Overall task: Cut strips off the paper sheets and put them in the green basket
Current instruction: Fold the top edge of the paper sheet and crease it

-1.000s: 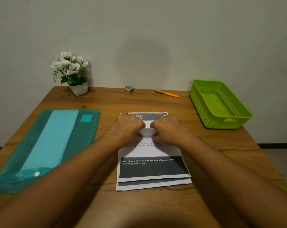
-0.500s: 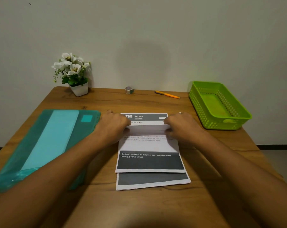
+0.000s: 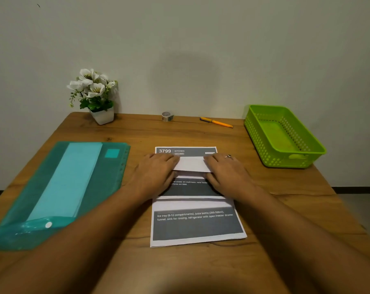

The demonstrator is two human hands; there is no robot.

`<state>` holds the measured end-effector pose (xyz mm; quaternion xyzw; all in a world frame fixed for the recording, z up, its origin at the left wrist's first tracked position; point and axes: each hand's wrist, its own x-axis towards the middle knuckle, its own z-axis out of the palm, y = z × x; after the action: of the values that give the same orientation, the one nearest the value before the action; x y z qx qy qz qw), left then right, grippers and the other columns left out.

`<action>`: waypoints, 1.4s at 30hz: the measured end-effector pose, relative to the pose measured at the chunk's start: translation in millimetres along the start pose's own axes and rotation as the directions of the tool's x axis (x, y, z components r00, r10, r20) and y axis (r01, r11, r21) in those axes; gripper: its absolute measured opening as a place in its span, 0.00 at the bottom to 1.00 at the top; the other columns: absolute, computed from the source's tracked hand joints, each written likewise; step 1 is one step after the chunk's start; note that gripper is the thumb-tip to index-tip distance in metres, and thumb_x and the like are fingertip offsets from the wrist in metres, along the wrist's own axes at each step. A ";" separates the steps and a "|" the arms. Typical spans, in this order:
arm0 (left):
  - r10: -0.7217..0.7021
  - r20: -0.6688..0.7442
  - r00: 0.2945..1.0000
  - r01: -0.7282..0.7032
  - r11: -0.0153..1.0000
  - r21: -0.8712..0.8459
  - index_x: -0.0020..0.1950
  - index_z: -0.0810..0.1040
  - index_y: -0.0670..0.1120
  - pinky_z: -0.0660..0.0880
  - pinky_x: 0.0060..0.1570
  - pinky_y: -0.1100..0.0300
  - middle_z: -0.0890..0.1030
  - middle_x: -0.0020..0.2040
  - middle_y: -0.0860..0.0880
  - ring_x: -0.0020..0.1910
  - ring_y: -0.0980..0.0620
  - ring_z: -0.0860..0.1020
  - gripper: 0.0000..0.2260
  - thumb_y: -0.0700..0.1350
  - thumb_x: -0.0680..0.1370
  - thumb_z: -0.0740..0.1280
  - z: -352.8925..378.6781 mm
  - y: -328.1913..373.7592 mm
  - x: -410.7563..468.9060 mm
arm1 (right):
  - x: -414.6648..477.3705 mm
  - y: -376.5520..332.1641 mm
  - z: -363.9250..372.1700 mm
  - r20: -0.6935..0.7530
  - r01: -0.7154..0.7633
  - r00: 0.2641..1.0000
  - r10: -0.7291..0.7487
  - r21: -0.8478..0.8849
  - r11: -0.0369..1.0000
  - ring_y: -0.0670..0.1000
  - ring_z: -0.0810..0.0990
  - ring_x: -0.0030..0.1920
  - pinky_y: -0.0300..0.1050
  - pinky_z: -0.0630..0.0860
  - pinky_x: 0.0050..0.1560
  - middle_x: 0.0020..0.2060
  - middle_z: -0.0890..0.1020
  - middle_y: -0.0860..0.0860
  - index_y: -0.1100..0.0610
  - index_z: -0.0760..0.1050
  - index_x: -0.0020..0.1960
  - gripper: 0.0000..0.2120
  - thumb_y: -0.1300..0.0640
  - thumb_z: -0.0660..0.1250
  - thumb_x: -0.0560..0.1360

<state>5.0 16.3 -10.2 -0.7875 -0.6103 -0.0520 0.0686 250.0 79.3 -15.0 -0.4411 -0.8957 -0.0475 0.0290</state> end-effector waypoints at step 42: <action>-0.023 0.327 0.945 0.050 0.996 -0.075 0.78 0.65 0.50 0.65 0.72 0.45 0.67 0.76 0.48 0.74 0.46 0.64 0.34 0.67 0.78 0.64 -8.4 -19.4 25.8 | -24.6 15.3 14.0 0.068 -0.222 0.974 0.214 0.146 0.964 0.57 0.71 0.67 0.56 0.71 0.64 0.70 0.73 0.55 0.56 0.71 0.72 0.33 0.36 0.48 0.79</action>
<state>-7.4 44.2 3.2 -0.7760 -0.6250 0.0525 -0.0665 277.0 70.7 -30.3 -0.5346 -0.8432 0.0360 0.0448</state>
